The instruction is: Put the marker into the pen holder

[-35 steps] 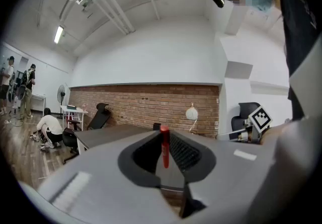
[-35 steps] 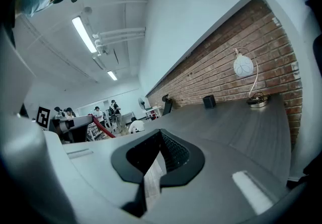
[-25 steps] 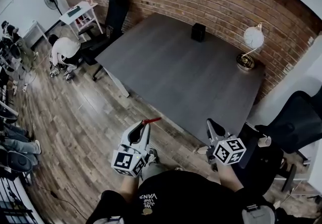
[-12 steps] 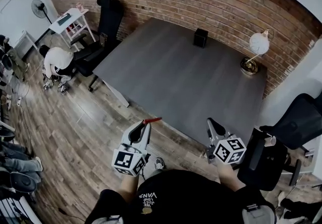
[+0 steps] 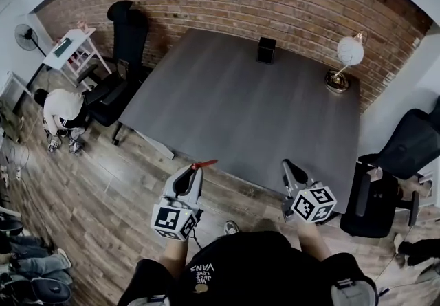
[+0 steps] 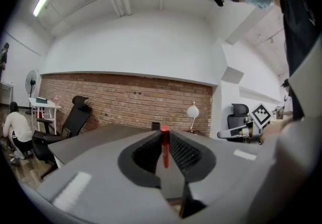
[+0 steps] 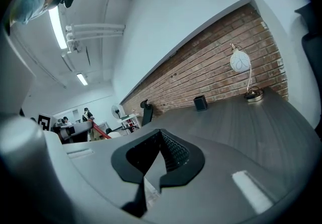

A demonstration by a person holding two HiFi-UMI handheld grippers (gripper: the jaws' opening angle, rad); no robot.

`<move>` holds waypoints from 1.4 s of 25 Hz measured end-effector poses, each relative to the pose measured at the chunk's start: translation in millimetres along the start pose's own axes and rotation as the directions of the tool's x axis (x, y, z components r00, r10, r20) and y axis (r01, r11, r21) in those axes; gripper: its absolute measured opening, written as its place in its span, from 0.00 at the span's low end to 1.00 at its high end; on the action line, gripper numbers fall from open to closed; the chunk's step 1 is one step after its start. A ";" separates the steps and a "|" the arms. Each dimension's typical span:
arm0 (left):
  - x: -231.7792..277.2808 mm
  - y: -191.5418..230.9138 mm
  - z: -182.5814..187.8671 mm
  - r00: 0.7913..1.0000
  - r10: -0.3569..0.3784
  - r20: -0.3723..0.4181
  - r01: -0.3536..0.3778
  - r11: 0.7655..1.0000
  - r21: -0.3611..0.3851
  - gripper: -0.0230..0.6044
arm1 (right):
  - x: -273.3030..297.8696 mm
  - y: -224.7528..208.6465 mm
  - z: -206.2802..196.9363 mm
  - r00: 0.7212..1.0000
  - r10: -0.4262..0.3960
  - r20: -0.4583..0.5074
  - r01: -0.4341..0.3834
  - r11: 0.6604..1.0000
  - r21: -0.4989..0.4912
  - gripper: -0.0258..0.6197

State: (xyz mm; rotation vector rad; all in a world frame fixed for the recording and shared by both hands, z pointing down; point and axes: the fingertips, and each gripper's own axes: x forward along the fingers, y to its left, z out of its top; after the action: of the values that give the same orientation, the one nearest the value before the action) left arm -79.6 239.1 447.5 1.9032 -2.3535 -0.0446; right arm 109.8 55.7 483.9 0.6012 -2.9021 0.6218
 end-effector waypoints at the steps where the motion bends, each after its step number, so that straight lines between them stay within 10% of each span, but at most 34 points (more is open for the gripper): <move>1: 3.8 5.3 -0.6 1.000 -0.011 -0.001 0.011 1.000 -0.002 0.19 | 1.2 1.2 -1.3 1.000 -0.015 0.001 0.015 1.000 0.004 0.04; 35: 218.2 23.9 11.7 0.996 -0.084 -0.008 0.084 0.996 -0.020 0.19 | 105.7 -126.4 59.3 0.997 -0.071 -0.004 0.071 0.997 0.030 0.04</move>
State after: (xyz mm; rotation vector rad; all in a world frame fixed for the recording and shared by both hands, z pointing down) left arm -148.9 30.6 453.6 1.9886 -2.2576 -0.0659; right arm 62.4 -112.4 496.6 0.7030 -2.8588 0.6569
